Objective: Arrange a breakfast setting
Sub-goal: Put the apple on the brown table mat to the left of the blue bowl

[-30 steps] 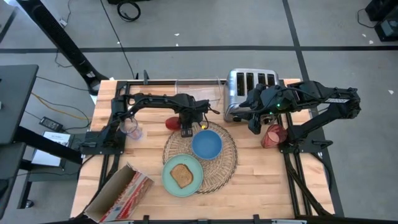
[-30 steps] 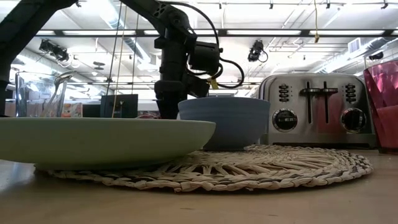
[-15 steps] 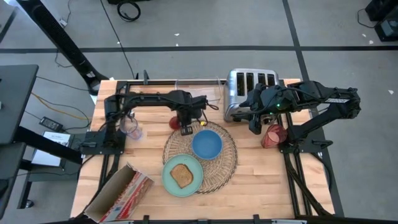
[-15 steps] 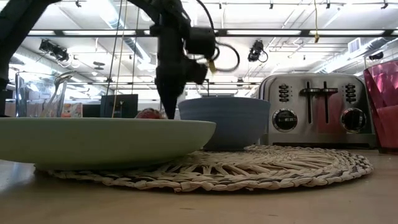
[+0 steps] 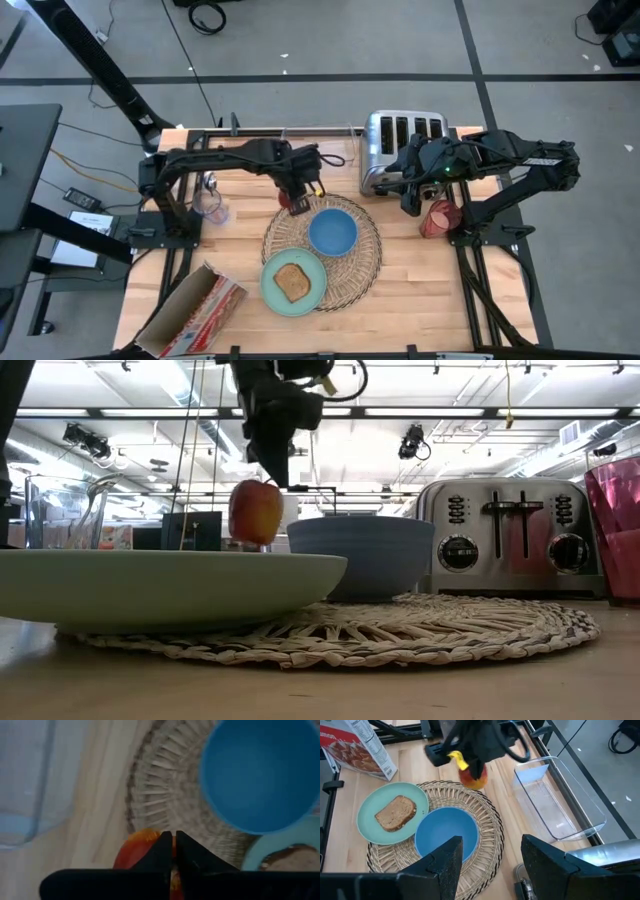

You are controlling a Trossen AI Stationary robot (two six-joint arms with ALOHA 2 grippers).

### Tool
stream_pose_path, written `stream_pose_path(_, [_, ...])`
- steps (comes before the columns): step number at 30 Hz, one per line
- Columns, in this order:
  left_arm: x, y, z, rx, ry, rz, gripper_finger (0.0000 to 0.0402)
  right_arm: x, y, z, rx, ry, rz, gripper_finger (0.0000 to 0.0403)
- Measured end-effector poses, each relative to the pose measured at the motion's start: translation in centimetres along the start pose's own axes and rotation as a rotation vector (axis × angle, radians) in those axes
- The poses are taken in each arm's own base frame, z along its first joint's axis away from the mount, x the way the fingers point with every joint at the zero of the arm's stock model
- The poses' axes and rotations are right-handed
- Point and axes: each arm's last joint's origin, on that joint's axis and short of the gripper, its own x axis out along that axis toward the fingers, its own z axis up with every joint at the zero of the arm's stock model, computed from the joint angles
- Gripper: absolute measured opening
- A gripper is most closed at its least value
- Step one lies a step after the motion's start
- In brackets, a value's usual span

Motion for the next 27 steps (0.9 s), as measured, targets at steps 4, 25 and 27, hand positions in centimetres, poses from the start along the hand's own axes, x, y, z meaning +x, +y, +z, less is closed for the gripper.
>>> stream_pose_path(4, [0.7,-1.8,-0.2,0.011,-0.025,-0.035,0.0016,0.0,0.1,-0.3,0.024,0.028,0.014,0.0208])
stream_pose_path(25, [5.3,-2.6,-4.8,-0.147,-0.157,-0.077,0.0016,-0.4,1.0,-1.0,0.02,0.081,0.052,0.0208])
stream_pose_path(27, [5.4,-2.6,-4.9,-0.147,-0.151,-0.076,0.0017,-0.4,1.0,-1.0,0.026,0.081,0.051,0.0208])
